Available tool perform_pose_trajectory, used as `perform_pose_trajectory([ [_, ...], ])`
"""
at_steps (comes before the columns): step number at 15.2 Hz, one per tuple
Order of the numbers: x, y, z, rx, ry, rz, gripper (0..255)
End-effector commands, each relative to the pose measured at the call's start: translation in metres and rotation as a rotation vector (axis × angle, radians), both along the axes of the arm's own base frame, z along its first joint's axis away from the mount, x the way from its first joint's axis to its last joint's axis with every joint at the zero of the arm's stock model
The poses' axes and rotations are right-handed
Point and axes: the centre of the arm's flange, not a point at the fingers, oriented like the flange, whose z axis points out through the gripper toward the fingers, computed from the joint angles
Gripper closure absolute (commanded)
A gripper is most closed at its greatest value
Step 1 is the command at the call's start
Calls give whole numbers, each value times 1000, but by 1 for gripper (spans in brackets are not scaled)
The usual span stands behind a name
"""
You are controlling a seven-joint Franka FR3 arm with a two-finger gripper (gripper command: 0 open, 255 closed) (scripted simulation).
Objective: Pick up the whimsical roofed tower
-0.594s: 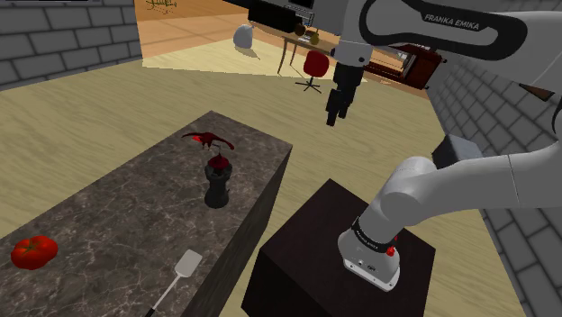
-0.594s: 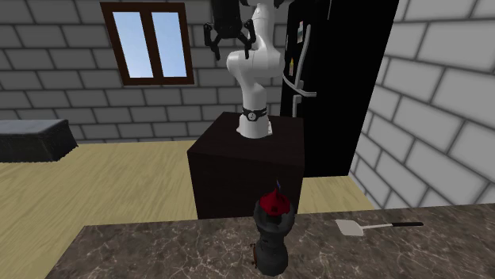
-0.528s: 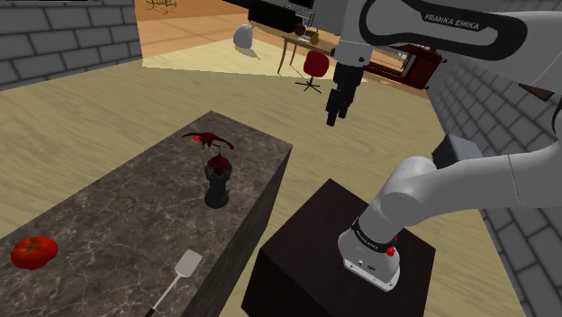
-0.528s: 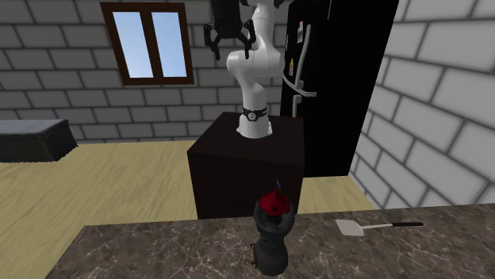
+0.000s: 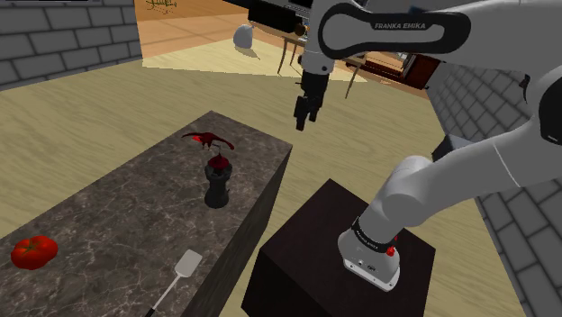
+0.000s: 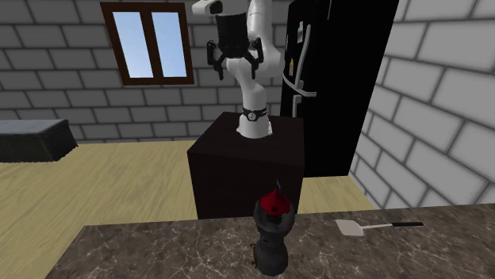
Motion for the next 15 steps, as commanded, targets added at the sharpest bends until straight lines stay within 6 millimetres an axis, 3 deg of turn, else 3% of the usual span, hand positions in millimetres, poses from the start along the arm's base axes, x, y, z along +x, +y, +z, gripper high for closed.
perform_pose_trajectory([
  [1, 19, 12, -11, -2, -7, 17, 0],
  [15, 156, 102, -92, -22, -43, 136, 0],
])
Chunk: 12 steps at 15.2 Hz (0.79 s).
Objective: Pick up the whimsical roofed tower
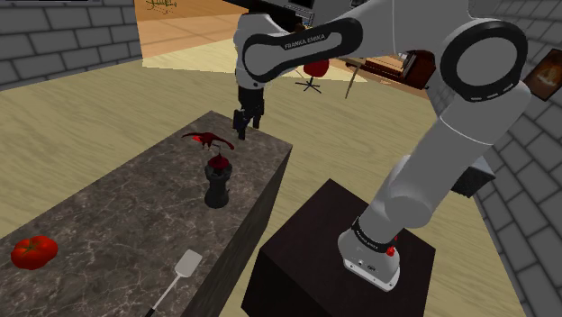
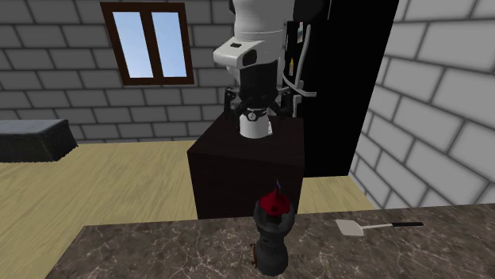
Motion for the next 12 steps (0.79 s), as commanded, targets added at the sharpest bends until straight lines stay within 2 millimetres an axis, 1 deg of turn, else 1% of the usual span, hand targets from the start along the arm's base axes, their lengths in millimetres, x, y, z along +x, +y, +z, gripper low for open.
perform_pose_trajectory([
  [1, 22, 13, -13, -2, -6, 17, 0],
  [8, 87, 64, -52, -12, -24, 77, 0],
  [9, 91, 68, -55, -13, -25, 81, 0],
  [12, 91, 68, -71, -13, -25, 81, 0],
])
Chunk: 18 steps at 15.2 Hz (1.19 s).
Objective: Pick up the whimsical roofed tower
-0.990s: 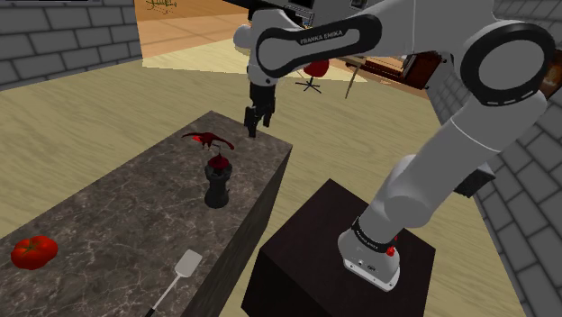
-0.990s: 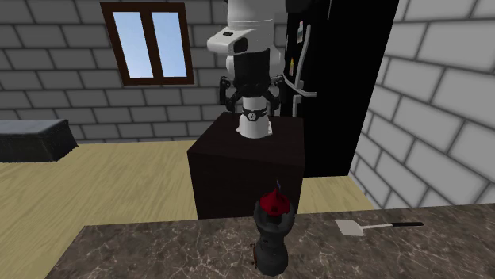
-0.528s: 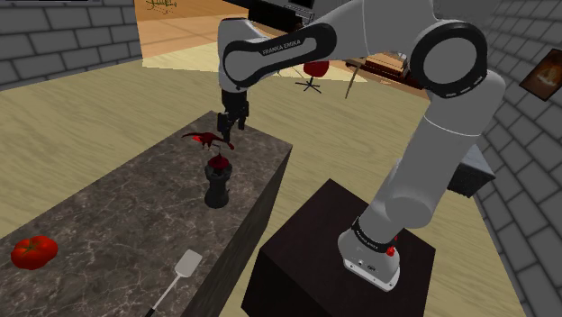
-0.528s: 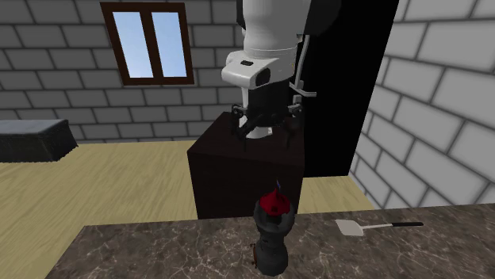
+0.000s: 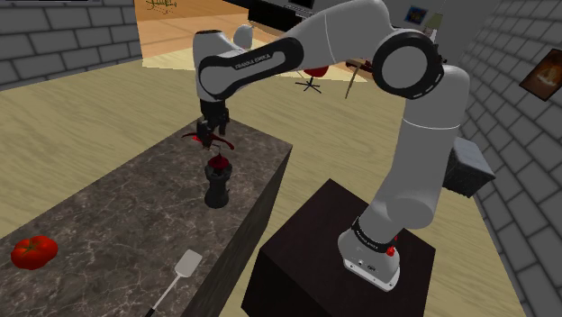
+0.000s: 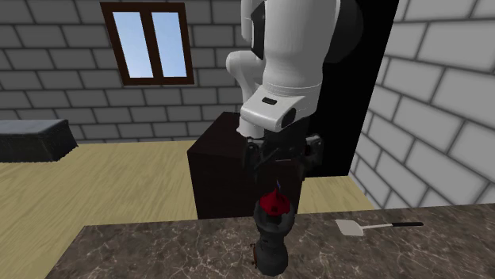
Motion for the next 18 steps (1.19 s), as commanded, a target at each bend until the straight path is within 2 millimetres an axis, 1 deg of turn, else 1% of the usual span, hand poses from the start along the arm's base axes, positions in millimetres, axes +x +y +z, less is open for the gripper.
perform_pose_trajectory([
  [1, 2, 1, -11, 0, -1, 0, 0],
  [4, 2, 1, -27, 0, -1, 0, 0],
  [6, 2, 1, -30, 0, -1, 0, 0],
  [7, 2, 1, -30, 0, -1, 1, 255],
  [16, 2, 1, -30, 0, -1, 0, 255],
  [18, 2, 1, -19, 0, -1, 0, 255],
])
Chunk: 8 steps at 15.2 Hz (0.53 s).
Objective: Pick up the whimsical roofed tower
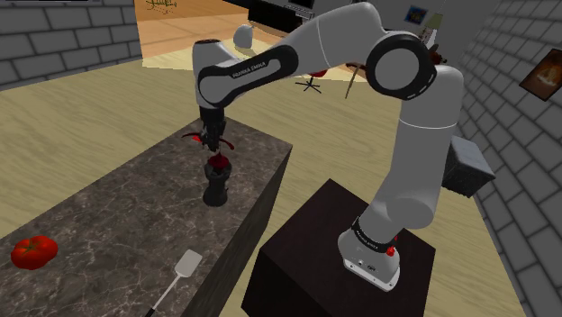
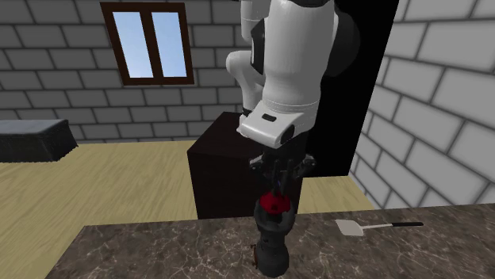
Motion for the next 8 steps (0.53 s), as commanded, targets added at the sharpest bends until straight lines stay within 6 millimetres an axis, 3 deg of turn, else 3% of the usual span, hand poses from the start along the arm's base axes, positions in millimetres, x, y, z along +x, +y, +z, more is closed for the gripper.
perform_pose_trajectory([
  [1, 0, 0, 9, 0, -1, 0, 255],
  [8, 0, 0, 46, 0, -1, 0, 255],
])
